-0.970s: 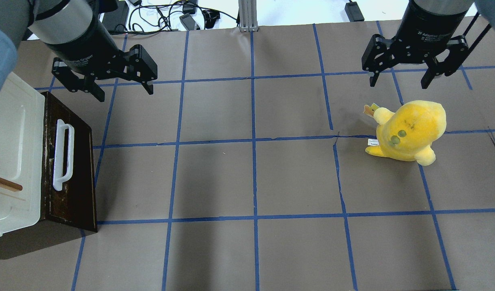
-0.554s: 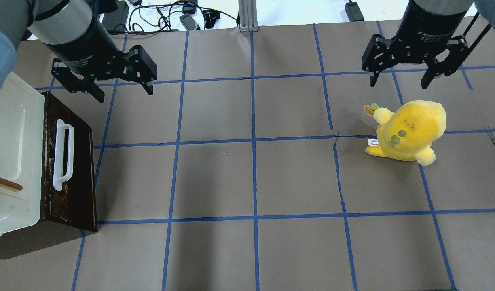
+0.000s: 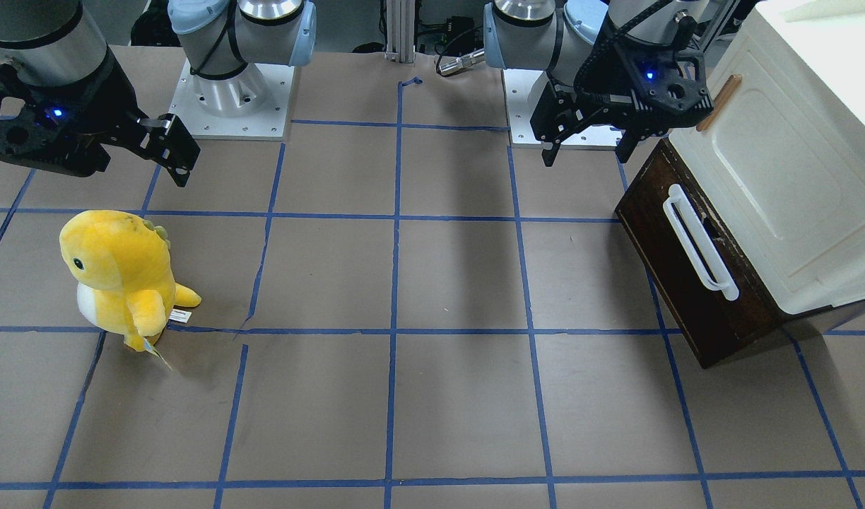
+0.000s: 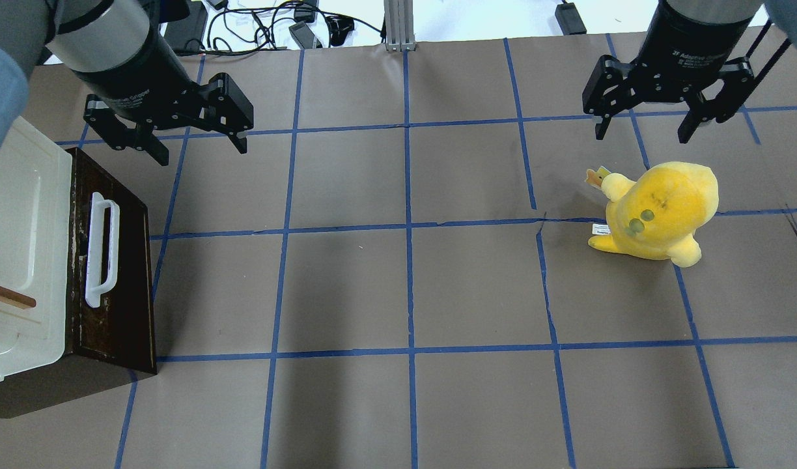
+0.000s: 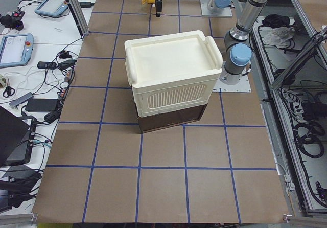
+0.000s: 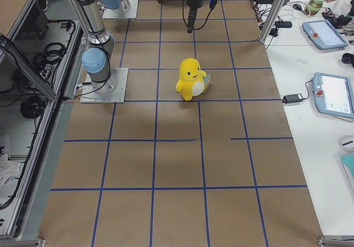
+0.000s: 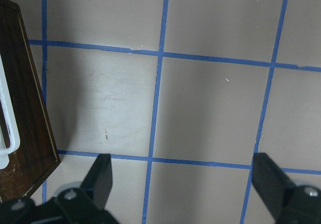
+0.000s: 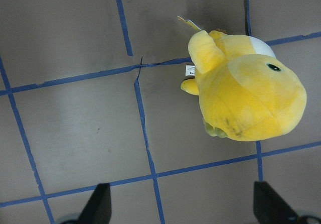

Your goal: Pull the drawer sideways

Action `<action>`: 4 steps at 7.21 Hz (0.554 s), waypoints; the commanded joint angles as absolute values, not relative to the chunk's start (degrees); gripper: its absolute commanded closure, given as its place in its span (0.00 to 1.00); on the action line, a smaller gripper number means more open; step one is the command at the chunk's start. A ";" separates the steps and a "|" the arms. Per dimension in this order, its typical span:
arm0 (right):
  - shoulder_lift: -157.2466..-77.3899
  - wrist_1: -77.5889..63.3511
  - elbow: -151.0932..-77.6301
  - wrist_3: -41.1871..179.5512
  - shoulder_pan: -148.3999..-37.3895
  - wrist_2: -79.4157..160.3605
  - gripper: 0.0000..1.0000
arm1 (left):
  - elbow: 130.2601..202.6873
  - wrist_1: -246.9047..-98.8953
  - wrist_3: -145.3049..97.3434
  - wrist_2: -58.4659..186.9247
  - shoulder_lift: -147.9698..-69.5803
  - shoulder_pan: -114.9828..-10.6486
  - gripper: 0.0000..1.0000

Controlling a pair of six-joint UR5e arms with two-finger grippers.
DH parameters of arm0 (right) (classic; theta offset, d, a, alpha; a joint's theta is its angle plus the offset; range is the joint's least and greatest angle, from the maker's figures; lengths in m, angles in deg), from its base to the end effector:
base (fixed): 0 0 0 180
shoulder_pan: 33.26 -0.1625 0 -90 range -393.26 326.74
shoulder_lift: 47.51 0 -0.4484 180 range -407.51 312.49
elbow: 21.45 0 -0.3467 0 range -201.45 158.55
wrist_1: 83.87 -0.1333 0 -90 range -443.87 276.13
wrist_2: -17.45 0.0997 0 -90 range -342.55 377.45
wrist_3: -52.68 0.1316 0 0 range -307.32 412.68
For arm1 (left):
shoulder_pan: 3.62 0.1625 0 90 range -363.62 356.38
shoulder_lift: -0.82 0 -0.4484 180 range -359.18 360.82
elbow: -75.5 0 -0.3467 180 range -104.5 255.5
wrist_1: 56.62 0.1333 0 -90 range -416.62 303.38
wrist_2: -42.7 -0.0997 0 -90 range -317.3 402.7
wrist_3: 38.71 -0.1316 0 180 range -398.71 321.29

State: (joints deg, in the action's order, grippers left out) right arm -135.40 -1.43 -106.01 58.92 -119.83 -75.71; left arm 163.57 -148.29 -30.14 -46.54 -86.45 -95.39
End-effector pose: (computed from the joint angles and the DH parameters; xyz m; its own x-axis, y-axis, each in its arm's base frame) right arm 0.0988 -0.4591 0.4923 -0.9845 0.1636 0.0627 0.1677 0.9835 0.0673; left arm -0.1483 -0.4262 0.5123 -0.9929 -0.1175 0.0209 -0.1184 0.9917 -0.0496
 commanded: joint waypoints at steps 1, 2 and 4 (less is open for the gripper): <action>-135.40 -1.42 -106.01 58.92 -119.84 -75.71 0.00 | 163.48 -148.29 -30.10 -46.51 -86.46 -95.38 0.00; -135.40 -1.42 -106.01 58.92 -119.84 -75.71 0.00 | 163.48 -148.29 -30.10 -46.51 -86.46 -95.38 0.00; -135.40 -1.43 -106.01 58.92 -119.75 -75.71 0.00 | 162.96 -148.46 -29.66 -46.60 -87.76 -95.29 0.00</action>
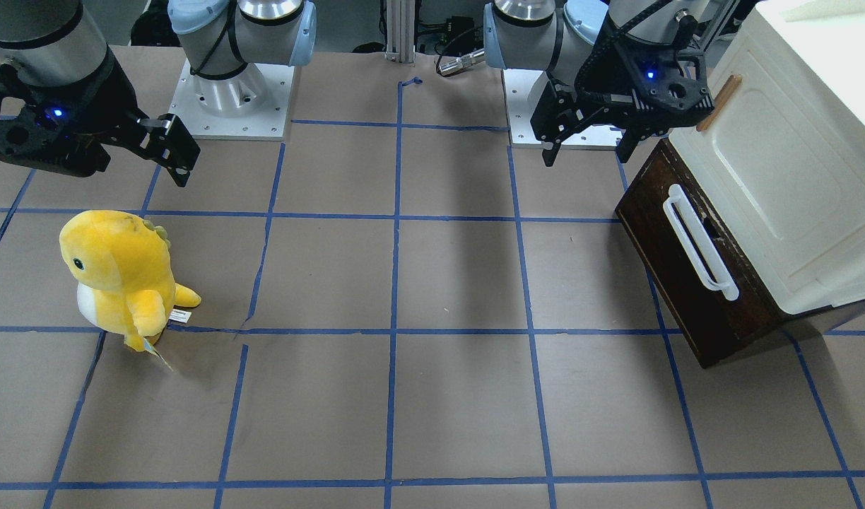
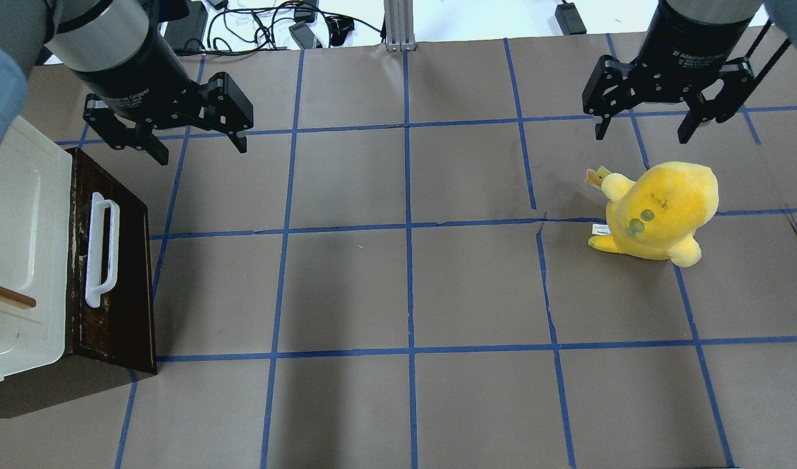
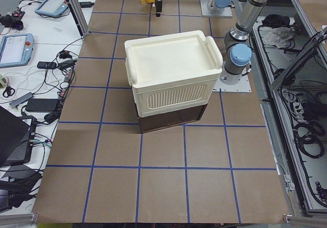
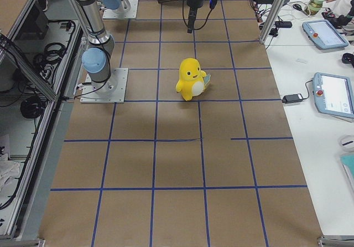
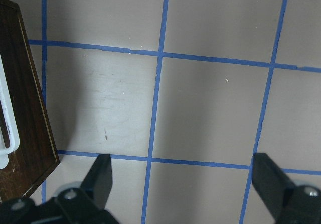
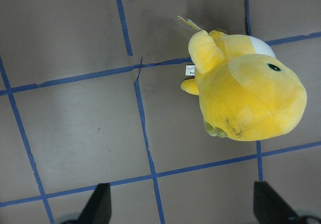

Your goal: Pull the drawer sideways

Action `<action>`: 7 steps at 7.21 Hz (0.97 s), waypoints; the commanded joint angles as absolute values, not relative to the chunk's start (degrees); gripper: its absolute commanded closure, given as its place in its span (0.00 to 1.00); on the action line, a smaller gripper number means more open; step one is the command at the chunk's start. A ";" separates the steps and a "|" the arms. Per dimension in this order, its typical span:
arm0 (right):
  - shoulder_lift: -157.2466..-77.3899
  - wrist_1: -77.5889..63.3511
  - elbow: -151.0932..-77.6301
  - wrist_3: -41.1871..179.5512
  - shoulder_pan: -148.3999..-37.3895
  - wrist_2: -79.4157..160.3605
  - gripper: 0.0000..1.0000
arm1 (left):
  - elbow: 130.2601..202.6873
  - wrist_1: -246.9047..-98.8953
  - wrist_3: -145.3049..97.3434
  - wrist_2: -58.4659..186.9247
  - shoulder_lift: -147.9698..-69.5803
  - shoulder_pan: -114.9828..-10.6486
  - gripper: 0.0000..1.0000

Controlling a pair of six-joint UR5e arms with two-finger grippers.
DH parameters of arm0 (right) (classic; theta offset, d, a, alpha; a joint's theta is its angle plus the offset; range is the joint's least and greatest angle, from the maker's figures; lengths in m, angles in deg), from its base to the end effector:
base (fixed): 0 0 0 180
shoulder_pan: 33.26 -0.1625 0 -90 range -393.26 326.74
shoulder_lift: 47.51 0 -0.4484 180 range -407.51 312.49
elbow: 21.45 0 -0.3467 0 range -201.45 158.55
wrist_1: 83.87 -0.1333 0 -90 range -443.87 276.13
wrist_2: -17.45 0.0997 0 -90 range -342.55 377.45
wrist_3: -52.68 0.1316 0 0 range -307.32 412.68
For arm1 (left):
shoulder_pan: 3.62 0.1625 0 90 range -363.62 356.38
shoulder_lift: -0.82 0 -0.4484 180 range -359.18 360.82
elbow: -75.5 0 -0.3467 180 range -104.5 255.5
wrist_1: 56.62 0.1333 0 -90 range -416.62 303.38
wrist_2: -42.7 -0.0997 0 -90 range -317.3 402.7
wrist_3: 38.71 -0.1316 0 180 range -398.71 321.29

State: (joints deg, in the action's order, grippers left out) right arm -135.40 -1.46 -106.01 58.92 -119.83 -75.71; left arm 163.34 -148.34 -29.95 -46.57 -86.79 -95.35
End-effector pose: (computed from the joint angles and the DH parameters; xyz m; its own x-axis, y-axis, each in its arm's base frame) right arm 0.0988 -0.4590 0.4923 -0.9845 0.1635 0.0627 0.1677 0.9835 0.0679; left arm -0.1480 -0.4287 0.5115 -0.9924 -0.1216 0.0201 -0.1224 0.9914 -0.0469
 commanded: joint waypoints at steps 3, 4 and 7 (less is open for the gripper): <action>-135.40 -1.42 -106.01 58.92 -119.84 -75.71 0.00 | 162.78 -148.20 -27.12 -52.52 -93.20 -98.79 0.00; -135.40 -1.42 -106.01 58.92 -119.84 -75.71 0.00 | 163.13 -148.20 -26.76 -53.62 -95.14 -100.11 0.00; -135.40 -1.42 -106.01 58.92 -119.84 -75.71 0.00 | 166.80 -147.94 -19.05 -69.22 -103.48 -105.30 0.00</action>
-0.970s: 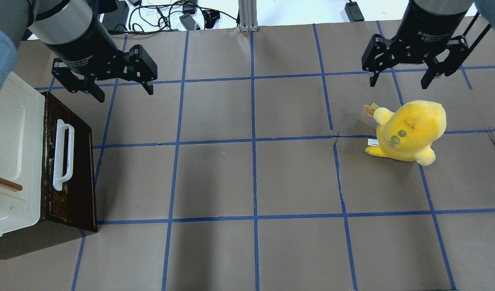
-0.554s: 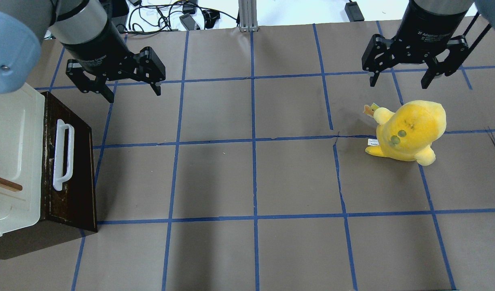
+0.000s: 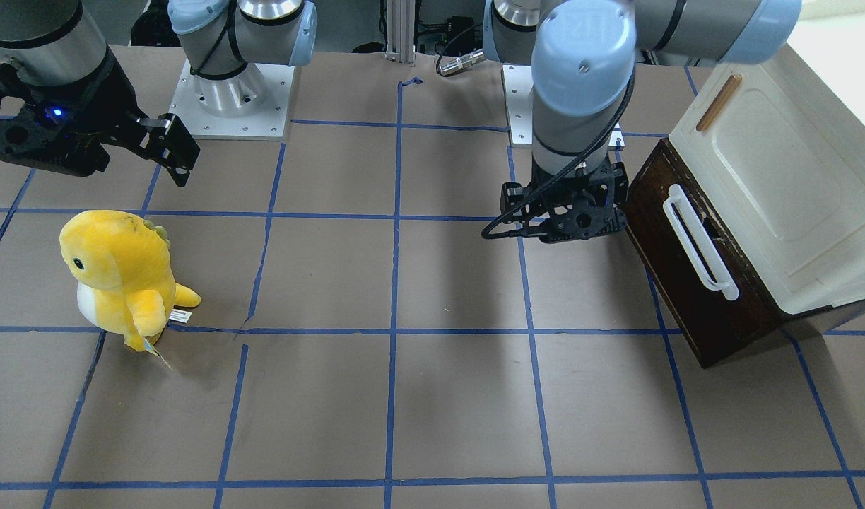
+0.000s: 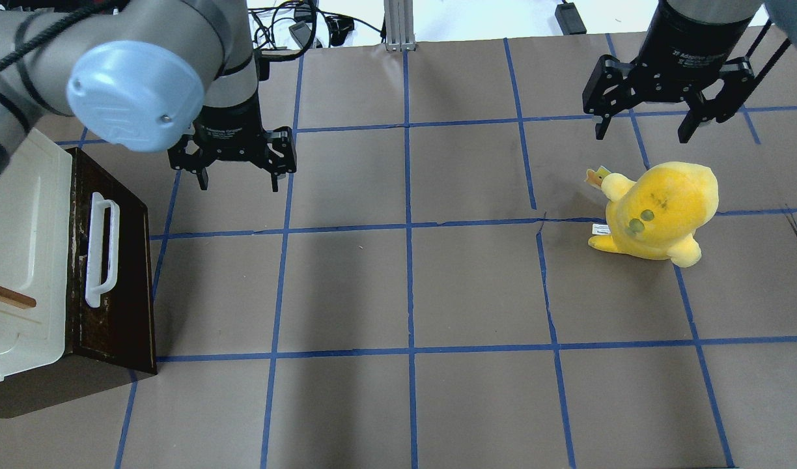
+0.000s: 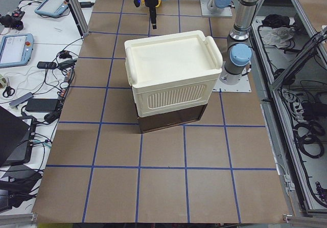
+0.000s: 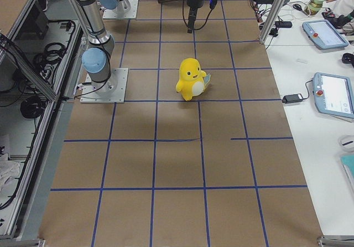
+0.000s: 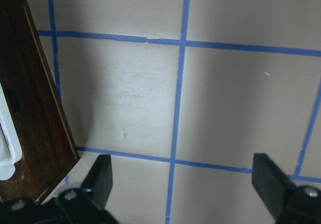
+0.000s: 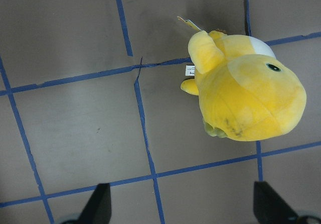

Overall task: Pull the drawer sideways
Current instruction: 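Move the left gripper down to the white drawer handle and grasp it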

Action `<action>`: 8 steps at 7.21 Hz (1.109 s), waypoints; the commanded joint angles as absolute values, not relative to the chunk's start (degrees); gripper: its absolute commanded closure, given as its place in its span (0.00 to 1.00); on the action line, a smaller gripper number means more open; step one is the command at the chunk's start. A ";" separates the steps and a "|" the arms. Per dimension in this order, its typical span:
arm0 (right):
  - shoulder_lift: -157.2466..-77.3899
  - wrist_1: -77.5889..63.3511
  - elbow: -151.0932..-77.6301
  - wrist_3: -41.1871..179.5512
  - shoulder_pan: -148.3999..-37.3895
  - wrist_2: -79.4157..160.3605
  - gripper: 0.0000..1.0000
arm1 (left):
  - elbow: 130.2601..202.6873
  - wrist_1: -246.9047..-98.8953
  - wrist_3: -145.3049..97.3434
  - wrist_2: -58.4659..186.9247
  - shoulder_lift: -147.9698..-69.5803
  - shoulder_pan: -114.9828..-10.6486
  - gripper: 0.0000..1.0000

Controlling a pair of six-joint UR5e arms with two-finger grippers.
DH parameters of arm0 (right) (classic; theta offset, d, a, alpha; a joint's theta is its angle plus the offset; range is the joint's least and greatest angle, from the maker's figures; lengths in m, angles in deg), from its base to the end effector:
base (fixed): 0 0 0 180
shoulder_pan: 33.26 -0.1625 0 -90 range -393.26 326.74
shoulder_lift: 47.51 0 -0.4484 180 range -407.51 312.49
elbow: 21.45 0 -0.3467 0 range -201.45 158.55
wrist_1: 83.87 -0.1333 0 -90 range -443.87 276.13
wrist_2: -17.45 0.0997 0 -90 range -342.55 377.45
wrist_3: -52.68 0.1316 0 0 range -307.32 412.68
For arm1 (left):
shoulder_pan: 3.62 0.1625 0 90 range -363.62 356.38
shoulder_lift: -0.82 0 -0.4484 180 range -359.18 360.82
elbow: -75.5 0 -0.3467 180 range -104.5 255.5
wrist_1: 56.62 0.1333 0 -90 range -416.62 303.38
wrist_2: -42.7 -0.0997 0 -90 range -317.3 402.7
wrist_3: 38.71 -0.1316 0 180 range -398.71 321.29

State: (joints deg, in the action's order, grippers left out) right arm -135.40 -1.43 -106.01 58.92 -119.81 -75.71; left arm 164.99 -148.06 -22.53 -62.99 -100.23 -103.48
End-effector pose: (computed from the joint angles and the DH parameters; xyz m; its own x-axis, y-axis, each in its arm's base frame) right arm 0.0986 -0.4591 0.4923 -0.9845 0.1639 0.0627 0.1680 0.9835 0.0673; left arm -0.1815 -0.4739 0.3945 -0.9484 -0.0571 -0.3119 -0.1008 0.9869 0.1256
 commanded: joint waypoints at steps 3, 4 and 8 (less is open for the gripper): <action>-135.40 -1.42 -106.01 58.92 -119.75 -75.71 0.00 | 174.17 -148.38 -17.88 -89.15 -107.46 -106.01 0.00; -135.40 -1.42 -106.01 58.92 -119.75 -75.71 0.00 | 177.86 -148.99 -17.97 -95.75 -107.37 -106.01 0.00; -135.40 -1.42 -106.01 58.92 -119.83 -75.71 0.00 | 181.68 -155.11 -17.88 -110.38 -109.31 -101.72 0.00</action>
